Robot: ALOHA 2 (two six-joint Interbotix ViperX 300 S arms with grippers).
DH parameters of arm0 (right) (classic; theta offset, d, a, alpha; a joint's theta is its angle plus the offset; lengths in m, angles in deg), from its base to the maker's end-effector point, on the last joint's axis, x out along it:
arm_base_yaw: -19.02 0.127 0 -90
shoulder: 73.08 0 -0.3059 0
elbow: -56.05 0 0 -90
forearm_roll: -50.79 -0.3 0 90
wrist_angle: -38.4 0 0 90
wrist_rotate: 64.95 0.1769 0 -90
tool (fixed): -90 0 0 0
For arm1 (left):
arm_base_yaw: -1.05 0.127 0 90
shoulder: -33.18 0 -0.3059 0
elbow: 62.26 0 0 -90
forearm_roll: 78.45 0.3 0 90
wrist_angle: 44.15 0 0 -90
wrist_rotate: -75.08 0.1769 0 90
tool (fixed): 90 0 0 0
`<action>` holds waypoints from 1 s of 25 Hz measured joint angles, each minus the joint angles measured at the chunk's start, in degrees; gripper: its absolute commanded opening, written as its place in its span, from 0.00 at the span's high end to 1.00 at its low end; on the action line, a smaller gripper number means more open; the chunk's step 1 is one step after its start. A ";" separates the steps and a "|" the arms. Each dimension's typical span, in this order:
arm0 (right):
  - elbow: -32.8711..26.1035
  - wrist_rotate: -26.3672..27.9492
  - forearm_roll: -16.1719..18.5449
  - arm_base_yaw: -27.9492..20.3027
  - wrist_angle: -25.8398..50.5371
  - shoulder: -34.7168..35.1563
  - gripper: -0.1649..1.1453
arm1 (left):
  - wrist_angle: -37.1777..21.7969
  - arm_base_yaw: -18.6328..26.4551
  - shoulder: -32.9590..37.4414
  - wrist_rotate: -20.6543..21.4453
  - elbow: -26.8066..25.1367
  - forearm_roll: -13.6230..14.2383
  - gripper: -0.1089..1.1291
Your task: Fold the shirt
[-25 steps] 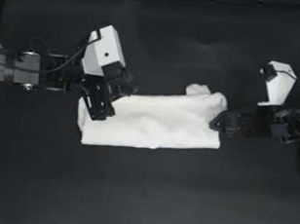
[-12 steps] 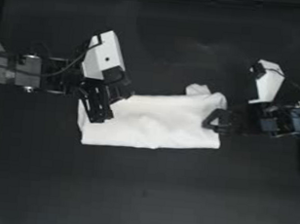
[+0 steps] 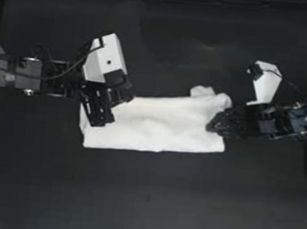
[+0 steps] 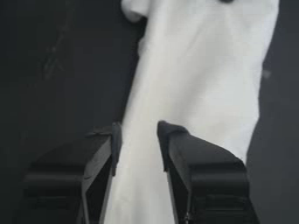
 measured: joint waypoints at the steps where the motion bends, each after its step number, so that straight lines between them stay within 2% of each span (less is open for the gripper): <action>1: -0.18 -0.09 0.53 0.00 0.09 0.09 0.89 | -0.09 0.00 0.00 0.00 -0.18 0.00 0.33; 2: -0.44 -0.09 1.49 0.00 0.09 0.26 0.98 | 0.00 0.00 0.00 0.00 -0.35 0.00 0.33; 3: -0.62 0.00 2.37 0.00 0.09 0.35 0.96 | 0.00 0.00 -0.09 0.00 -0.44 0.00 0.33; 6: -1.05 0.00 3.60 0.18 0.44 0.62 0.80 | 0.00 0.00 -0.18 -0.09 -0.62 0.00 0.33; 11: -1.58 -0.09 3.78 1.23 1.93 0.53 0.85 | 2.29 -0.18 -2.20 -0.09 -0.62 0.00 0.33; 18: -2.90 -0.62 3.78 2.64 5.98 -1.14 0.84 | 6.77 -0.97 -7.38 0.00 -0.35 0.00 0.33; 25: -3.34 -0.97 2.81 3.43 8.61 -3.87 0.84 | 14.41 -2.55 -14.68 0.09 0.26 0.26 0.31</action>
